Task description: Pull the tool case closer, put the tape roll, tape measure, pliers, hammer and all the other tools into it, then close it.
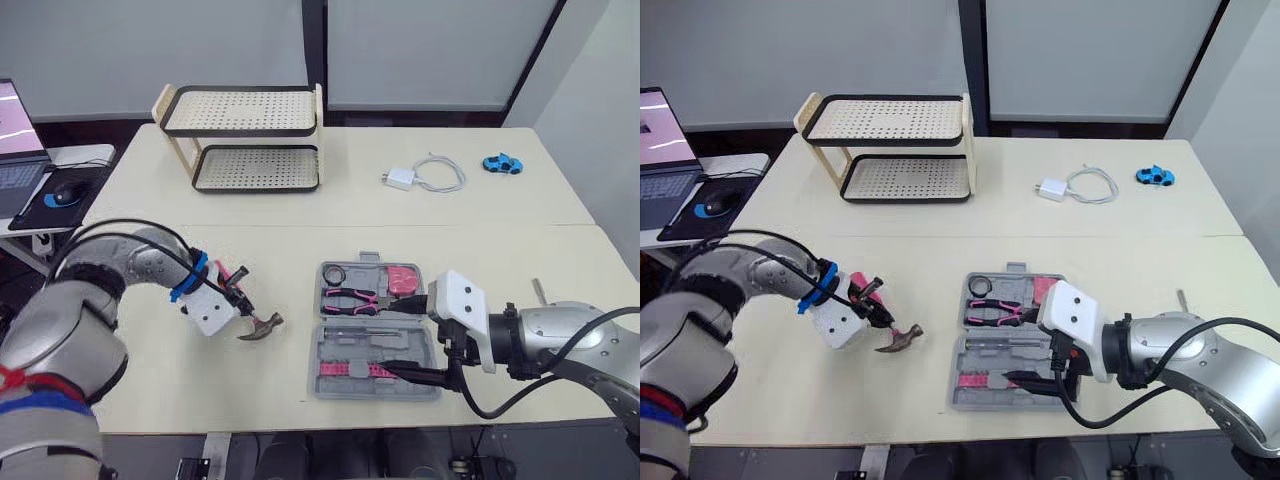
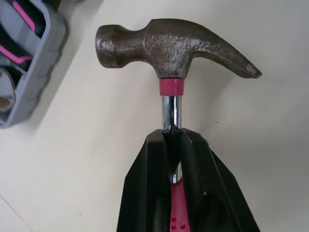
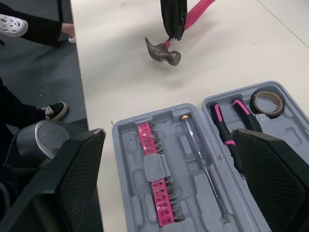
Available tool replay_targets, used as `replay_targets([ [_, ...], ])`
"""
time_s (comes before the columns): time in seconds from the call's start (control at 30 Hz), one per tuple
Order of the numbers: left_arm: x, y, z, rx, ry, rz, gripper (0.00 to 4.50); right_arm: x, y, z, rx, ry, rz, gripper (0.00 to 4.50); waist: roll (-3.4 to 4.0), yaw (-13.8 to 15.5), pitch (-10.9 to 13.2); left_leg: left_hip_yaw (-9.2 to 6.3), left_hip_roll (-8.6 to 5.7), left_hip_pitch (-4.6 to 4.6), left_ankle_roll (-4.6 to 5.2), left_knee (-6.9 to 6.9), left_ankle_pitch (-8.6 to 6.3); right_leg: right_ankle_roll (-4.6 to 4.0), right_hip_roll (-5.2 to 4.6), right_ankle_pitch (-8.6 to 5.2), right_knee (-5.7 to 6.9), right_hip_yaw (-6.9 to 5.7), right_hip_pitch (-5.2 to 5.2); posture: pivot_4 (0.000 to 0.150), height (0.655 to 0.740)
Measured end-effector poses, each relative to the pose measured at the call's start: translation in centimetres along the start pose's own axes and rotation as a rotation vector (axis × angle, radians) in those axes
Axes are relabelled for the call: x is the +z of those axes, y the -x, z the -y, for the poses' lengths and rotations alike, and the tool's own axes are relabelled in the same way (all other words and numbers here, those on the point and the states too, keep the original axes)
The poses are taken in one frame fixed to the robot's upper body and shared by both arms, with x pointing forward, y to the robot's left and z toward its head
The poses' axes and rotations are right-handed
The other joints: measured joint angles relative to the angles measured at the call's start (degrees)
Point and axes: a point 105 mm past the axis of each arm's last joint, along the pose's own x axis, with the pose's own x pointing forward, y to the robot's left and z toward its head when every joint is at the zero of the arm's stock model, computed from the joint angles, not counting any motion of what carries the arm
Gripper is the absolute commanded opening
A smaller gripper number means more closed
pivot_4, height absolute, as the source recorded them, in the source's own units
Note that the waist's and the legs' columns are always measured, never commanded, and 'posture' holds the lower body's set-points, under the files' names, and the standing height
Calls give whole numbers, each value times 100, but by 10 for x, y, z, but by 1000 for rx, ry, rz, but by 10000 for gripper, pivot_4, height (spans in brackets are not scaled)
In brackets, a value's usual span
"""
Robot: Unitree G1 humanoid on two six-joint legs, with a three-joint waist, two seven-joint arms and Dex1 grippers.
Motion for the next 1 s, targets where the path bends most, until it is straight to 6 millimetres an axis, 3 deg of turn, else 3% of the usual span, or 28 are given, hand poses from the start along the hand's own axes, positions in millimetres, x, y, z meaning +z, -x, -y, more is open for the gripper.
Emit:
replay_targets([
  [0.07,5,-1,5,-6,89,12,360,-1,-1,0,0,-7,-5,45000,0,-34,0,-1,0,-1,0,0,0,0,-1,0,1,3,-1,1500,7400],
  [0.23,21,7,-5,49,169,7,359,-1,-3,3,-14,-2,-10,45000,3,-19,-1,0,-6,3,1,4,-1,0,0,0,6,4,5,1500,7400],
  [0.53,26,6,-2,153,429,-17,359,-1,-5,3,-6,-2,-14,45000,3,-18,-1,3,-11,5,17,5,-10,0,3,0,17,4,1,1500,7400],
  [0.77,26,14,15,271,931,-16,359,2,-6,3,5,7,-10,45000,5,-25,0,6,-2,8,24,3,-13,0,3,0,30,12,-8,1500,7400],
  [0.9,24,11,35,316,1152,-53,359,5,-6,3,13,16,-6,45000,6,-6,1,8,-1,10,25,3,-14,0,3,0,37,14,-10,1500,7400],
  [1.0,22,10,36,421,1271,-79,358,3,-8,1,30,14,-12,45000,6,33,0,9,-3,9,25,4,-14,0,0,0,35,17,-10,1500,7400],
])
